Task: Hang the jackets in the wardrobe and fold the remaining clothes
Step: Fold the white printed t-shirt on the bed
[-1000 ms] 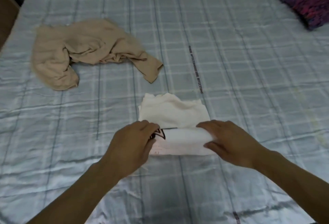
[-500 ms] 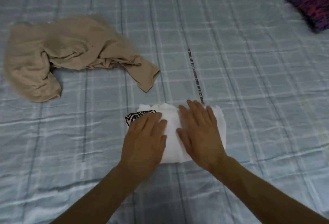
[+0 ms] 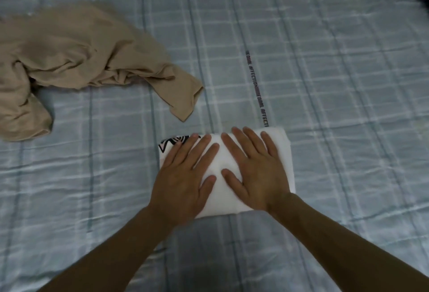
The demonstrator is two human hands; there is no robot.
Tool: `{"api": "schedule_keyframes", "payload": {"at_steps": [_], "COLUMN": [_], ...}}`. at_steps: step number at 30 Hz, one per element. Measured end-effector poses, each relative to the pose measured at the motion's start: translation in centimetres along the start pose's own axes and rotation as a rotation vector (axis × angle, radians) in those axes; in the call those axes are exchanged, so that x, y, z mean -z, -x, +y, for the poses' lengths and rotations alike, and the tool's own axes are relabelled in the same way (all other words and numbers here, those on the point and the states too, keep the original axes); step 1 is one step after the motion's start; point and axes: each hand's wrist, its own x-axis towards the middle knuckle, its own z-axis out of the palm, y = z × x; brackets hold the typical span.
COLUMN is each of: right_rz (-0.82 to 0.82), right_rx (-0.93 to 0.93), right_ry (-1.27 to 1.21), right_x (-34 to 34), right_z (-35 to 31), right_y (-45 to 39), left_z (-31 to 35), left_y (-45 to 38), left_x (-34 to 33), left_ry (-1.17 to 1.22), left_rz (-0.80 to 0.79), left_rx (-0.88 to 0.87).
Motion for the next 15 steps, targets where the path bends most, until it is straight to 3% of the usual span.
{"api": "schedule_keyframes", "payload": {"at_steps": [11, 15], "right_rz": [0.067, 0.064], "right_rx": [0.065, 0.037], "right_ry": [-0.001, 0.029], "right_x": [0.3, -0.1], "right_z": [-0.6, -0.5], "right_y": [5.8, 6.8], "left_z": [3.7, 4.6], "left_y": [2.6, 4.2], "left_x": [2.4, 1.4], "left_ry": [-0.117, -0.115], "left_rz": [0.024, -0.060], "left_rx": [-0.041, -0.117]}}
